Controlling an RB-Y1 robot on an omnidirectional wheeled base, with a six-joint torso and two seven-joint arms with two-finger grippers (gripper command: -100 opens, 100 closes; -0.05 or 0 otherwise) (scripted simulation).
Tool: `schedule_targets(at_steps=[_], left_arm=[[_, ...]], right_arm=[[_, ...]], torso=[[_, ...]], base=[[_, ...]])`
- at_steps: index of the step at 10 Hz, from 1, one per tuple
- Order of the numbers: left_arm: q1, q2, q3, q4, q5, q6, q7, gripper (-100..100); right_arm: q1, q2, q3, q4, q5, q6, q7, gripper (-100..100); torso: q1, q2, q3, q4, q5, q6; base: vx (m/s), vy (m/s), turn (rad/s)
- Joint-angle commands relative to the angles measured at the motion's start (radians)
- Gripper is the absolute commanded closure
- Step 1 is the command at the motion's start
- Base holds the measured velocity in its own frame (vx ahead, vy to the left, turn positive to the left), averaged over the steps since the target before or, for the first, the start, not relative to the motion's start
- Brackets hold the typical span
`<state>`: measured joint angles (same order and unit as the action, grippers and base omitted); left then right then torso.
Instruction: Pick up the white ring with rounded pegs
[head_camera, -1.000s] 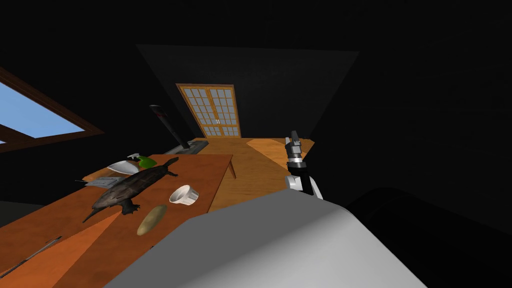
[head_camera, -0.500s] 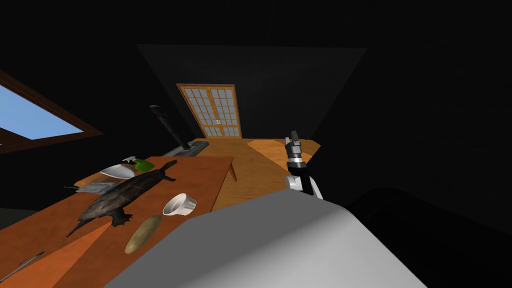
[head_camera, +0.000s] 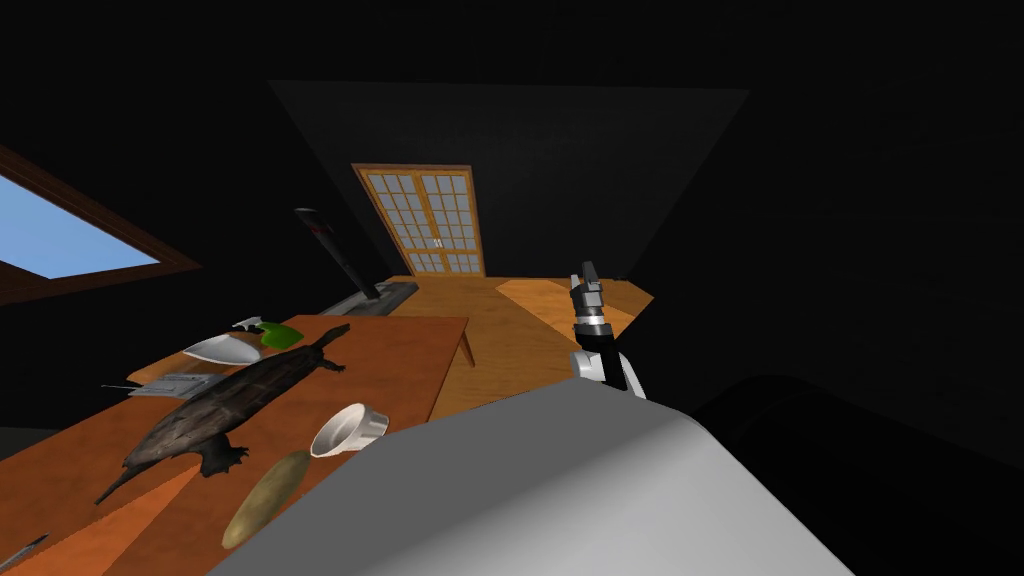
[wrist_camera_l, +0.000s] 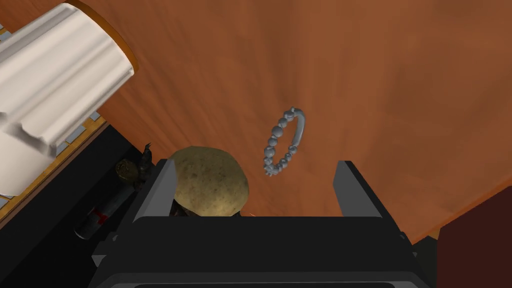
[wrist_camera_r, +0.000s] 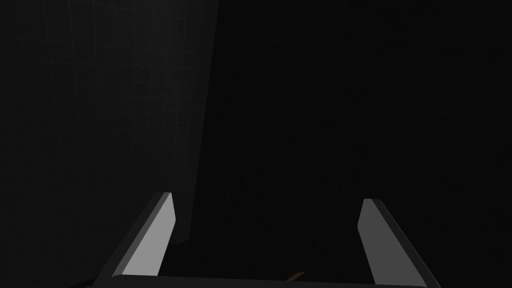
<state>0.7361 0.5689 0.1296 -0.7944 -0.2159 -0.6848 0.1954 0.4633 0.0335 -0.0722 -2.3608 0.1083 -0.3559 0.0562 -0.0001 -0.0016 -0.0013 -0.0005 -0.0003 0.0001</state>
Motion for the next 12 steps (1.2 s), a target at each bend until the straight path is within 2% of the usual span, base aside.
schedule_targets(at_steps=[1,2,3,4,8,9,10,11,12], left_arm=[[-0.031,-0.014,-0.004,0.017,0.002,0.015,-0.013,-100],[-0.049,-0.022,-0.007,0.027,0.004,0.024,-0.021,-100],[-0.036,-0.018,-0.004,0.021,0.003,0.014,-0.016,-100],[-0.037,-0.019,-0.005,0.022,0.003,0.017,-0.018,100],[-0.037,-0.019,-0.004,0.022,0.004,0.017,-0.017,100],[-0.037,-0.019,-0.004,0.022,0.004,0.017,-0.017,0],[-0.006,-0.003,-0.001,0.003,0.000,0.003,-0.003,100],[-0.017,-0.010,-0.003,0.005,0.002,0.013,-0.010,100],[-0.014,-0.009,-0.002,0.003,0.002,0.013,-0.007,0]], right_arm=[[0.000,0.000,0.000,0.000,0.000,0.000,0.000,0],[0.000,0.000,0.000,0.000,0.000,0.000,0.000,0],[0.000,0.000,0.000,0.000,0.000,0.000,0.000,0],[0.000,0.000,0.000,0.000,0.000,0.000,0.000,0],[0.000,0.000,0.000,0.000,0.000,0.000,0.000,0],[0.000,0.000,0.000,0.000,0.000,0.000,0.000,0],[0.000,0.000,0.000,0.000,0.000,0.000,0.000,0],[0.000,0.000,0.000,0.000,0.000,0.000,0.000,0],[0.000,0.000,0.000,0.000,0.000,0.000,0.000,0]], torso=[[0.000,0.000,0.000,0.000,0.000,0.000],[0.002,0.002,0.001,0.001,0.000,0.000],[0.003,0.003,0.002,0.001,0.001,0.000],[0.002,0.003,0.002,0.001,0.000,0.000],[0.000,0.003,0.002,0.001,0.000,0.000],[0.000,0.003,0.002,0.001,0.000,0.000],[0.000,0.003,0.002,0.001,0.000,0.000],[-0.002,0.003,0.002,0.000,-0.001,0.000],[-0.002,0.003,0.002,0.001,-0.001,0.001]], base=[[-0.007,0.027,-0.033],[-0.018,0.044,-0.050],[-0.007,0.020,-0.013],[0.000,0.000,0.000],[-0.001,0.001,0.003],[0.000,0.000,0.000],[0.013,-0.025,0.044],[0.006,-0.015,0.024],[0.000,0.000,0.000]])
